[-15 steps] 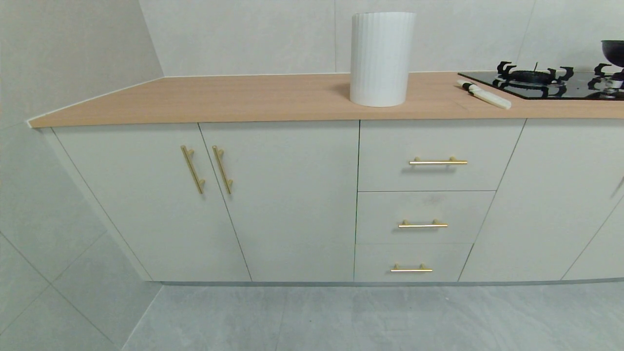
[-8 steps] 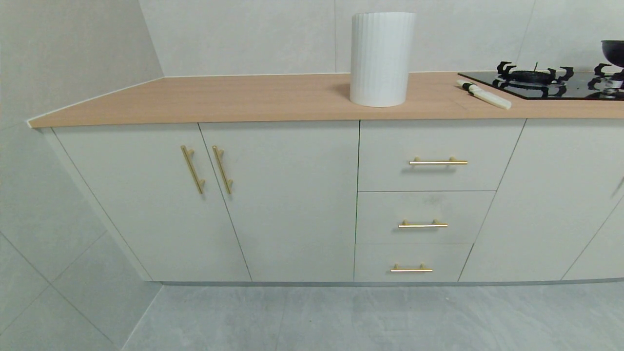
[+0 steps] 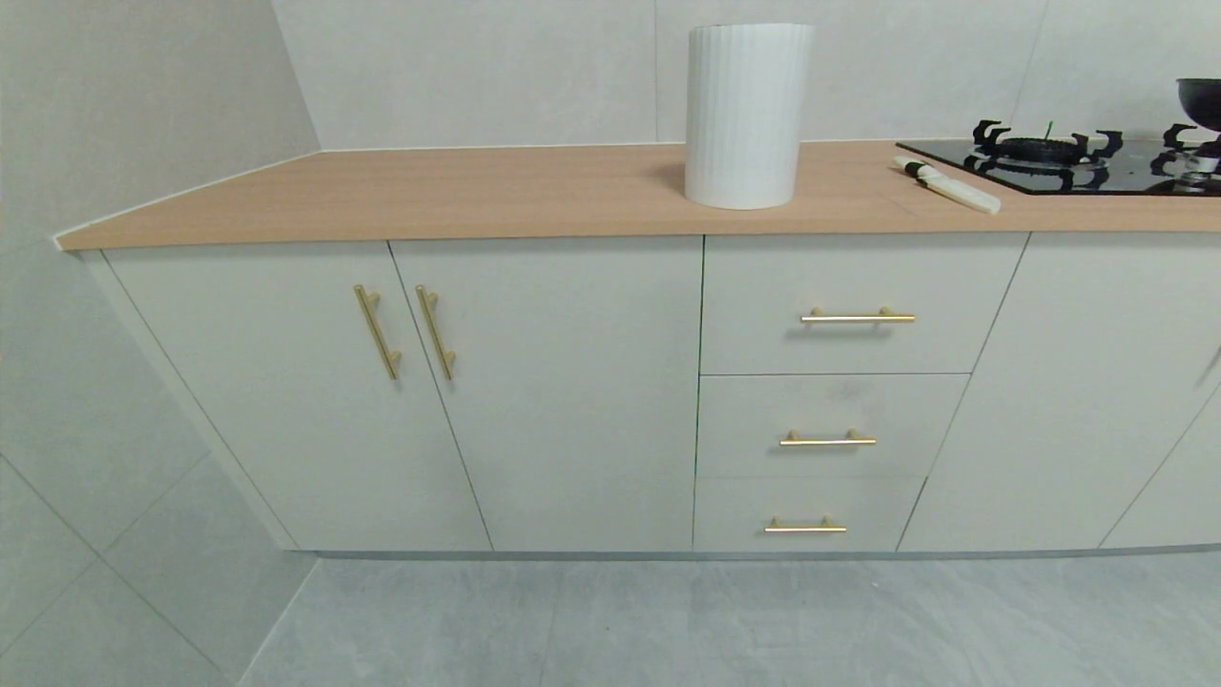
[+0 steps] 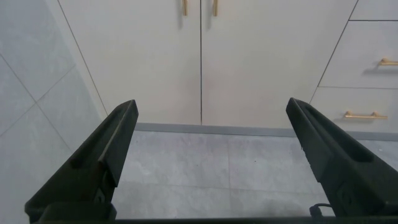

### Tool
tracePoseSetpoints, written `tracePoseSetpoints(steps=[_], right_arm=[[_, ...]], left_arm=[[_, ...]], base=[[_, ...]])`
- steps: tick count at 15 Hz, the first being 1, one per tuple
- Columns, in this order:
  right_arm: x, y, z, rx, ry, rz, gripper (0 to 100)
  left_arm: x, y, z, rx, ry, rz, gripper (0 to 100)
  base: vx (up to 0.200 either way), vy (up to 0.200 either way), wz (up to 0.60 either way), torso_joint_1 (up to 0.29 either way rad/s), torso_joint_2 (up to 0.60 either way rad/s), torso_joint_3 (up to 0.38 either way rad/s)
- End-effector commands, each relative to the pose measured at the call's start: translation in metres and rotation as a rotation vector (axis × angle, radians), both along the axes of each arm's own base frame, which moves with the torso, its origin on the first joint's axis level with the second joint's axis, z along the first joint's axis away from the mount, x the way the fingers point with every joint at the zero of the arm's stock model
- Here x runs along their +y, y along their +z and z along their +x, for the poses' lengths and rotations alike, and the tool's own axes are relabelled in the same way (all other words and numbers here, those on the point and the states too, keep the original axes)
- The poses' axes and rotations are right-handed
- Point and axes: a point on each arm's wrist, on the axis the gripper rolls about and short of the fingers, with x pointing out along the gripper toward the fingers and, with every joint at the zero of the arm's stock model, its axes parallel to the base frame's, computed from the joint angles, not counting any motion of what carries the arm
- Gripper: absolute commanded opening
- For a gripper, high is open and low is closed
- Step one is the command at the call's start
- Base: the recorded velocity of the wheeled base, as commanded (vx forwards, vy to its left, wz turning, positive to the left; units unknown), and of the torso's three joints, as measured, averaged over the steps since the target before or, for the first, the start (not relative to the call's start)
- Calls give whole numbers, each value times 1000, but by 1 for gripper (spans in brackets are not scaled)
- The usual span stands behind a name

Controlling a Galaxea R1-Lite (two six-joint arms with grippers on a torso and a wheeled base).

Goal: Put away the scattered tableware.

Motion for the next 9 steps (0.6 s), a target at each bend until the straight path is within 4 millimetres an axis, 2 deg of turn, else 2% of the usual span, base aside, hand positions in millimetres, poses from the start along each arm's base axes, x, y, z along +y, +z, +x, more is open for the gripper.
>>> tracePoseSetpoints(steps=[1,9], right_arm=[[0,-2,1,13,0,0,100],[0,-2,1,13,-3,-2,100]], left_arm=[[0,0,0,0,1,0,100],[0,0,0,1,-1,9,100]], base=[[0,0,0,0,0,0],[0,0,0,0,0,0]])
